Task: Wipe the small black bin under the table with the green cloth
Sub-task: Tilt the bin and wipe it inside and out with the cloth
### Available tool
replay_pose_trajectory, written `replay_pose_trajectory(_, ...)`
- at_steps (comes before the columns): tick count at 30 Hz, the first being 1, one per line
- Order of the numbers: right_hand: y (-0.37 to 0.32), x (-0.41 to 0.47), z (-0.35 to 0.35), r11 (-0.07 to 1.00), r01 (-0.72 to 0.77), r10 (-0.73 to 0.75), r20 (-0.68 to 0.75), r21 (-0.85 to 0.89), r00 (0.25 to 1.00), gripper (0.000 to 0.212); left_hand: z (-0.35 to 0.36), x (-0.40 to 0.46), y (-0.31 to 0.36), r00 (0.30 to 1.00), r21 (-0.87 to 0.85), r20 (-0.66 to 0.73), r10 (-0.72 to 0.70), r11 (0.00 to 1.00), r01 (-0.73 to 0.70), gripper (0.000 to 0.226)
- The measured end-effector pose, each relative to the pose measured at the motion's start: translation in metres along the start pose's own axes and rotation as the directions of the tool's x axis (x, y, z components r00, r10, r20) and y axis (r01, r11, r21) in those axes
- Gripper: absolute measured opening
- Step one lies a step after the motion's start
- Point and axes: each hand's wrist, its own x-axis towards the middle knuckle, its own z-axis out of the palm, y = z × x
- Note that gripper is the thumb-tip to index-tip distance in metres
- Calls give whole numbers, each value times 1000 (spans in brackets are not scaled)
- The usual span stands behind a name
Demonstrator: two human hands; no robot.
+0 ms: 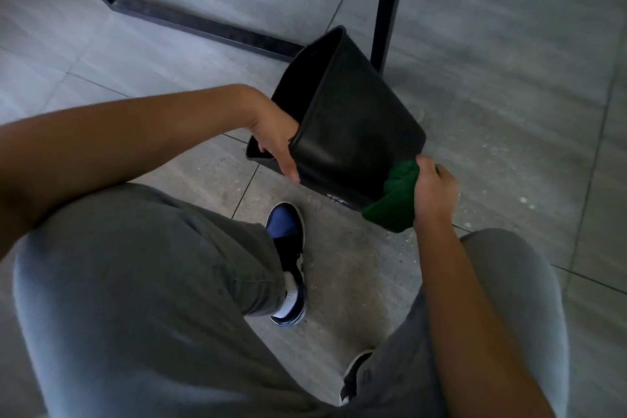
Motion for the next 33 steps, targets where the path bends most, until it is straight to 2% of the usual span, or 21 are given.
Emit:
replay_pose_trajectory(3, 0, -2, 0, 1000, -5, 5, 14, 6, 1000, 32, 1, -2, 1, 996, 42, -27, -79, 996, 80, 63)
replay_pose_trajectory(9, 6, -2, -1, 999, -13, 12, -18, -50, 1000, 33, -2, -6, 11, 993, 47, -103, -62, 997, 67, 53)
replay_pose_trajectory(12, 7, 3, -3, 999, -44, 44, 3, -22, 999, 31, -6, -9, 17, 982, 79, -186, 9, 997, 6, 43)
replay_pose_trajectory(15, 6, 3, -1, 999, -32, 32, 24, -13, 999, 30, -11, -13, 19, 956, 115, -278, 97, 991, -68, 13)
replay_pose_trajectory(16, 5, 2, -2, 1000, -24, 24, 26, -11, 999, 30, -13, -13, 19, 941, 133, -311, 132, 987, -95, 13)
replay_pose_trajectory(18, 2, 0, -4, 1000, -21, 21, 11, 1, 1000, 30, -16, -13, 21, 887, 160, -407, 217, 973, -165, 24)
replay_pose_trajectory(21, -4, 3, -10, 997, 1, 1, -27, 77, 1000, 30, -23, -15, 35, 737, 155, -603, 304, 951, -266, 30)
replay_pose_trajectory(23, -8, 7, -12, 993, 2, 4, -46, 122, 999, 33, -25, -16, 45, 619, 65, -732, 285, 933, -353, 28)
replay_pose_trajectory(25, -10, 9, -12, 987, -5, 16, -64, 163, 998, 33, -25, -14, 49, 540, -40, -808, 235, 893, -449, 37)
replay_pose_trajectory(27, -12, 7, -12, 980, -16, 32, -75, 200, 997, 31, -27, -16, 51, 556, -119, -806, 205, 863, -491, 35)
replay_pose_trajectory(29, -13, 5, -11, 973, -29, 48, -74, 229, 996, 28, -30, -20, 45, 649, -148, -723, 237, 864, -481, 27)
replay_pose_trajectory(31, -12, 5, -11, 971, -28, 46, -70, 238, 996, 27, -30, -24, 34, 752, -115, -596, 281, 898, -426, 42)
replay_pose_trajectory(33, -11, 5, -13, 969, -36, 54, -66, 245, 996, 26, -27, -24, 25, 813, -116, -540, 216, 938, -326, 57)
